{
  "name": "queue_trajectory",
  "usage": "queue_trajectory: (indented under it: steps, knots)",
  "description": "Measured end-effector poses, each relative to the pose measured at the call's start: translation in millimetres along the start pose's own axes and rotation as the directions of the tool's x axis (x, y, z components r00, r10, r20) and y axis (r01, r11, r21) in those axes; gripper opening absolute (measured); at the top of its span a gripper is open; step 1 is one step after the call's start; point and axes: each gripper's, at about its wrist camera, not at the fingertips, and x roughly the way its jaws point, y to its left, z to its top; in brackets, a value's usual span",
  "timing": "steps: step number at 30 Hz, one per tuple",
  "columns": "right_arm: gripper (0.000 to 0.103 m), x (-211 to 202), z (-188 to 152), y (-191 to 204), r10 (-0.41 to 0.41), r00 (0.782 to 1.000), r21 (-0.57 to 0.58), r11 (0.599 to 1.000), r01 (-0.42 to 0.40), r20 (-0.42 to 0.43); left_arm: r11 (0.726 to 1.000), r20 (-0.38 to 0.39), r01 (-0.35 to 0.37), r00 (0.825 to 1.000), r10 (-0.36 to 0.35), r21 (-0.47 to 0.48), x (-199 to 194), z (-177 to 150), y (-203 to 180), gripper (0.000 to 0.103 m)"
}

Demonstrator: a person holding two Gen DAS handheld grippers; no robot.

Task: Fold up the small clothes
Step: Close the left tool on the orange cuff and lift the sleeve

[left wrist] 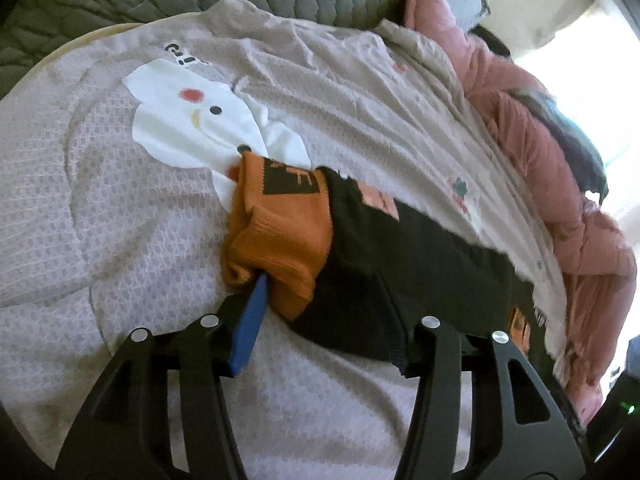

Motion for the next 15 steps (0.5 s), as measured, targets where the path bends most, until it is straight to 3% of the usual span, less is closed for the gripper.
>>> queue_trajectory:
  steps: [3, 8, 10, 15]
  knots:
    - [0.096, -2, -1, -6, -0.006, 1.000, 0.016, 1.000, 0.006, 0.004, 1.000, 0.024, -0.020, 1.000, 0.020, -0.018, 1, 3, 1, 0.026]
    - [0.096, -5, -1, -15, -0.011, 1.000, 0.043, 0.999, 0.011, 0.012, 0.999, 0.053, -0.035, 0.998, 0.035, 0.004, 3, 5, -4, 0.015]
    - [0.096, -8, -1, -19, -0.004, 1.000, 0.056, 0.998, 0.003, 0.020, 1.000, 0.083, -0.015, 0.996, 0.013, 0.015, -1, 5, -6, 0.004]
    - [0.096, -15, 0, -26, -0.008, 0.999, 0.071, 0.997, 0.005, 0.039, 0.996, 0.147, 0.025, 0.988, -0.038, 0.089, -17, 2, -21, 0.004]
